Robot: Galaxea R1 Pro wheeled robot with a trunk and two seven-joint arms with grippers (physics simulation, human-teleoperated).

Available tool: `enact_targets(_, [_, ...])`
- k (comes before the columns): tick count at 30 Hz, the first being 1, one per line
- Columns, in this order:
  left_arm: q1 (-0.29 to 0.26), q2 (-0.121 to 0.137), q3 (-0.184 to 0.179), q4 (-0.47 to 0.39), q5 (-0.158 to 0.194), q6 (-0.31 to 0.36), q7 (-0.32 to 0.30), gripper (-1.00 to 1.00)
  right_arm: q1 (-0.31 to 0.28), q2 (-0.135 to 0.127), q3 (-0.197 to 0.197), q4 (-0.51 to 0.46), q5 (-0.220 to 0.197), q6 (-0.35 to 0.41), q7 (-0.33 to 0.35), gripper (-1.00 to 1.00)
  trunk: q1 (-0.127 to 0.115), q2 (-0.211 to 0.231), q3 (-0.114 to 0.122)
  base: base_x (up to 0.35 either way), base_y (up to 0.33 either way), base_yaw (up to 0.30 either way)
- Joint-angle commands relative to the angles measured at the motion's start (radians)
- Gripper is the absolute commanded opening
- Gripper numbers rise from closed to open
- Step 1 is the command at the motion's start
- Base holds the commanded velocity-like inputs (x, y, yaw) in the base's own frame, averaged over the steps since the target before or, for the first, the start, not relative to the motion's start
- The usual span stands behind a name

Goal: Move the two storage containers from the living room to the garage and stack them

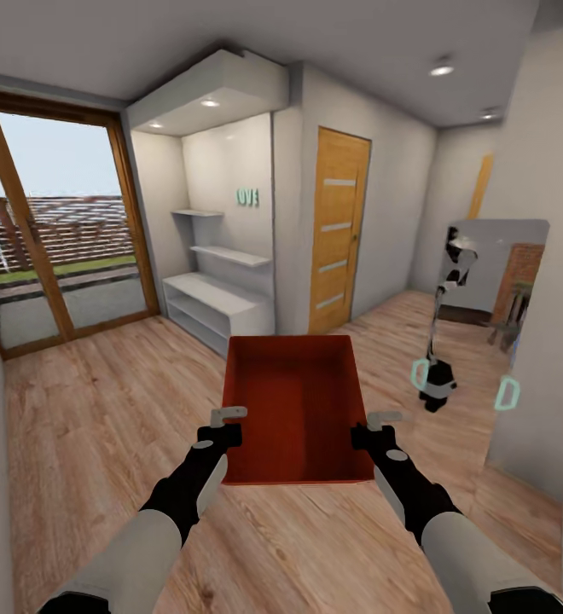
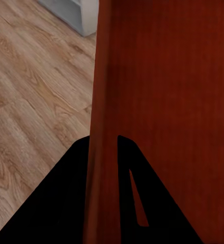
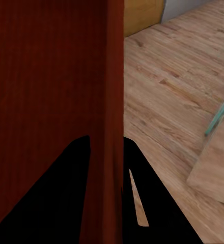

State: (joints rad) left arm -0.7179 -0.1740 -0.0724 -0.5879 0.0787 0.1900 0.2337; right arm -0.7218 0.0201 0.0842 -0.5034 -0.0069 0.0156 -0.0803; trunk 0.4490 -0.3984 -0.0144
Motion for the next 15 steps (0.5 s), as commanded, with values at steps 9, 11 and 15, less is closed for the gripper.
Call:
enact_targets(9, [0.0, 0.0, -0.003, 0.0, 0.015, 0.005, 0.01, -1.0, -0.001, 0.0, -0.003, -0.006, 0.002, 0.0, -0.003, -1.0, 0.001, -0.002, -0.002, 0.322, 0.0, 0.05])
enact_targets(11, [0.0, 0.0, -0.003, 0.0, 0.015, 0.005, 0.01, -1.0, -0.001, 0.0, -0.003, -0.006, 0.002, 0.0, -0.003, -1.0, 0.001, -0.002, -0.002, 0.322, 0.0, 0.001])
enact_targets(15, [0.0, 0.0, -0.003, 0.001, 0.015, 0.005, 0.01, -1.0, -0.001, 0.0, -0.003, -0.006, 0.002, 0.002, -0.003, -1.0, 0.001, -0.002, -0.002, 0.322, 0.0, 0.0])
